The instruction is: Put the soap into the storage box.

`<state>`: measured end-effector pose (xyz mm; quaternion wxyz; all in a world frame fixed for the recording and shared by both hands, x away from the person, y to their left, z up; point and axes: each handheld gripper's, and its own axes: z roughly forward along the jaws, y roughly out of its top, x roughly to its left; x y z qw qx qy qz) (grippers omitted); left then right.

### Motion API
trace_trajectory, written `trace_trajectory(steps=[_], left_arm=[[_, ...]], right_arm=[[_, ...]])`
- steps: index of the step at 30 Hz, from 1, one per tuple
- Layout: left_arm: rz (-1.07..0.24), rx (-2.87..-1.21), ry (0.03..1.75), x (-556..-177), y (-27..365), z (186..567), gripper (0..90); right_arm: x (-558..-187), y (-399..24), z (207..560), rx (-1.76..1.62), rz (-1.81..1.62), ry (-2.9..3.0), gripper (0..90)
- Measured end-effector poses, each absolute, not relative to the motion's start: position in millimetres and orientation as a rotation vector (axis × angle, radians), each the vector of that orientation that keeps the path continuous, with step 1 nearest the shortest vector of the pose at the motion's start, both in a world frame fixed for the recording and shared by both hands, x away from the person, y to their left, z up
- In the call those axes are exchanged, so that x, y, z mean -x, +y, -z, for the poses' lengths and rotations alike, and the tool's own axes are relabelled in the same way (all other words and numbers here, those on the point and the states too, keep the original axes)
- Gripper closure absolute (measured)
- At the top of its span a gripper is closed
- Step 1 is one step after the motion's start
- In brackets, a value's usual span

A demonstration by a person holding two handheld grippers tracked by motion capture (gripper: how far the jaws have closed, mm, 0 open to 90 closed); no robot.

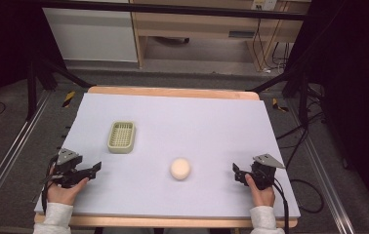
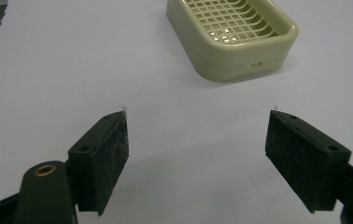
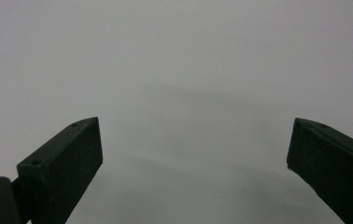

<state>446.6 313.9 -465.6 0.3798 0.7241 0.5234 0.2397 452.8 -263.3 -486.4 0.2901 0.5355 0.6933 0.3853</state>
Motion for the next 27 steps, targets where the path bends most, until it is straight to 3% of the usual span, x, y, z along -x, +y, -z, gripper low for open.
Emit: trace_trajectory(steps=[27], left_arm=[[-0.58,-1.844,1.23,-442.3,294.4,448.5,25.1]], right_arm=[[-454.4,-261.5,486.9,-1.426,-1.008,1.876,4.2]])
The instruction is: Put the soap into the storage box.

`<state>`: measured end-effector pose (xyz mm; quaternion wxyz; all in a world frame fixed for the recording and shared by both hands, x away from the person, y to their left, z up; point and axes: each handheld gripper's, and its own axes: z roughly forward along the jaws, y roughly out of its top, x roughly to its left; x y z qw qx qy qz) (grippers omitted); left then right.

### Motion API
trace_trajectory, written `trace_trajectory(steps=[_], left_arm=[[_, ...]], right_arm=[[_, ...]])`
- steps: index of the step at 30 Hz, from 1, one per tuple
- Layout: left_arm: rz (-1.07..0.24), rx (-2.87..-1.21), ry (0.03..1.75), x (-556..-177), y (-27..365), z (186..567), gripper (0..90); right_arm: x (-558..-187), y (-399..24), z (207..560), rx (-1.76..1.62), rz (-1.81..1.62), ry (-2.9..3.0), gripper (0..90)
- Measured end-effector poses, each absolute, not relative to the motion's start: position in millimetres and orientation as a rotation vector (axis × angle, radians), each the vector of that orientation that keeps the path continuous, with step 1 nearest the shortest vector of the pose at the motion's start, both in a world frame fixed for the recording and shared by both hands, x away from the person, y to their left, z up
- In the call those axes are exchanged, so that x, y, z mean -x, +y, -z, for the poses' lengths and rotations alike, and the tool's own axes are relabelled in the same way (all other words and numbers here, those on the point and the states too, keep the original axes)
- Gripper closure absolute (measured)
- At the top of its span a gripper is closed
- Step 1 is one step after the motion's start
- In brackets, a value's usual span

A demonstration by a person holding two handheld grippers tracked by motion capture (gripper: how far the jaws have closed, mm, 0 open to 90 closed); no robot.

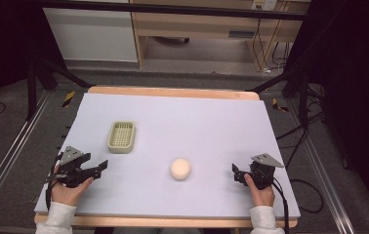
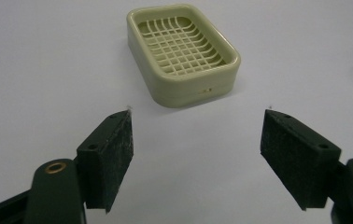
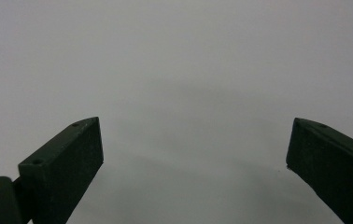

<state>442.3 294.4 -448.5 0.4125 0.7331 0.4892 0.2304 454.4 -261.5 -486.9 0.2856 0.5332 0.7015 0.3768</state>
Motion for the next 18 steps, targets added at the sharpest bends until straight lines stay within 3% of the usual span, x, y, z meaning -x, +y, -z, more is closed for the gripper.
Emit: trace_trajectory(steps=[18], left_arm=[[-0.555,-1.883,1.159,-444.7,275.9,440.0,24.5]], right_arm=[[-455.7,-262.2,487.3,-1.437,-1.006,1.881,4.5]])
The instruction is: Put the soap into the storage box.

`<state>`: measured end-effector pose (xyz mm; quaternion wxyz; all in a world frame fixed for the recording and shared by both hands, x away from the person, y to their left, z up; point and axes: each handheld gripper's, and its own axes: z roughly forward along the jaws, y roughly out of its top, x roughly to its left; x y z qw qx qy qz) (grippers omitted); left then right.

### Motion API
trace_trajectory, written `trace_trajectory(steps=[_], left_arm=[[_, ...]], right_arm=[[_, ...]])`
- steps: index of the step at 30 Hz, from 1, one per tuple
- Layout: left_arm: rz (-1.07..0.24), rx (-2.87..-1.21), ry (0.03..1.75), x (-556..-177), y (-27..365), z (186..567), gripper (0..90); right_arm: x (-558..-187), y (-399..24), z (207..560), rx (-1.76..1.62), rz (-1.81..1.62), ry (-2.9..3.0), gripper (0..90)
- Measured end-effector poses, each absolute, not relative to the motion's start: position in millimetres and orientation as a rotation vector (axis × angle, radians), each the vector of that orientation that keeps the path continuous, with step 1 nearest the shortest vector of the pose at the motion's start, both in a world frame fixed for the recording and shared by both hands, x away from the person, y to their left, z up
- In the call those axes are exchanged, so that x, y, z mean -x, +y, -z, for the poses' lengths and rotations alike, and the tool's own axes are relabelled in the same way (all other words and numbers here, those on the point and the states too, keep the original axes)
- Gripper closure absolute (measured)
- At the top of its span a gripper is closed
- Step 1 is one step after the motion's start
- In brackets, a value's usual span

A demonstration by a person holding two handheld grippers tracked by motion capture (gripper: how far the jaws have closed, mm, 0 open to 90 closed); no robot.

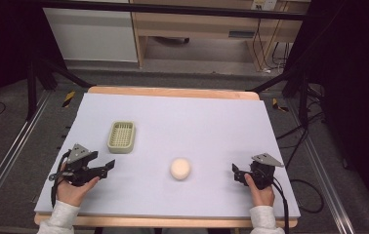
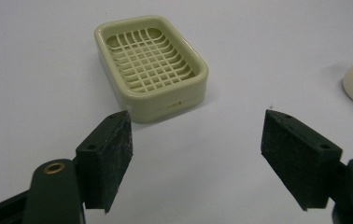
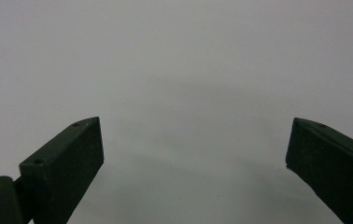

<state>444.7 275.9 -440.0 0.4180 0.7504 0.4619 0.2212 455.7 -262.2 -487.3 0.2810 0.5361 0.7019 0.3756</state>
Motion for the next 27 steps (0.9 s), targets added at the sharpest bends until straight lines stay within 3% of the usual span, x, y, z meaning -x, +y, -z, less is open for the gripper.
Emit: trace_trajectory(steps=[27], left_arm=[[-0.513,-1.928,1.081,-453.5,249.8,434.0,24.5]], right_arm=[[-455.6,-261.7,487.4,-1.43,-1.002,1.885,4.7]])
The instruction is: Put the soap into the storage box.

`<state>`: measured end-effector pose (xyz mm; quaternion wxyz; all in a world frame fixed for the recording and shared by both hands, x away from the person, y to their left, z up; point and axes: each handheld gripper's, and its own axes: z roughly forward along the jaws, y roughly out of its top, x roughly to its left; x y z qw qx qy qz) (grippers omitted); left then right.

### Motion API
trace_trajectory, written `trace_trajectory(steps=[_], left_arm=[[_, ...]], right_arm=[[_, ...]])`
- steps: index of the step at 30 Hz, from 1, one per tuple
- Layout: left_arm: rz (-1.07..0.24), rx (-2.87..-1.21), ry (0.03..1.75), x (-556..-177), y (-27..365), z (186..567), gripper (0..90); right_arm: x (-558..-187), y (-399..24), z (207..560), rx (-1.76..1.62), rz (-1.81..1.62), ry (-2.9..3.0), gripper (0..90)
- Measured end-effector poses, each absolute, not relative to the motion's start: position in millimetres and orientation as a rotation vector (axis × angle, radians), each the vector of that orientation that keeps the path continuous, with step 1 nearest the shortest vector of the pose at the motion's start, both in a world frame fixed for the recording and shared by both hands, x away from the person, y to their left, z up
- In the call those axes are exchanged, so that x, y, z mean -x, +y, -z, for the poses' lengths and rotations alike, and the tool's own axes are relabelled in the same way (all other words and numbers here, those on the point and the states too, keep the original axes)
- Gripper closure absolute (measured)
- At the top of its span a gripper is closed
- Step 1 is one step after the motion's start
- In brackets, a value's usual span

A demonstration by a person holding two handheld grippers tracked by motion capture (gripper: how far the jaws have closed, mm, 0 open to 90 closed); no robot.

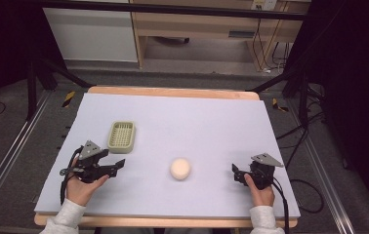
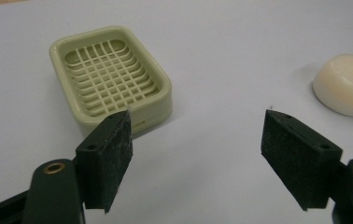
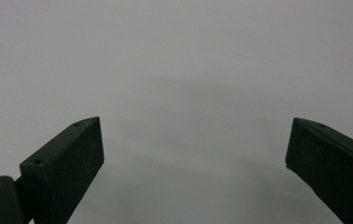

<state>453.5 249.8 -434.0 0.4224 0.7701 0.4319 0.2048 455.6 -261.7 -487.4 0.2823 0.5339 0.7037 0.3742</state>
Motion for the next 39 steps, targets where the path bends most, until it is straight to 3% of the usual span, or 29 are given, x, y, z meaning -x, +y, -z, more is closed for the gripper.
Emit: trace_trajectory(steps=[39], left_arm=[[-0.491,-2.024,0.977,-462.7,203.1,424.7,24.0]], right_arm=[[-456.4,-262.4,487.5,-1.435,-1.009,1.894,4.7]])
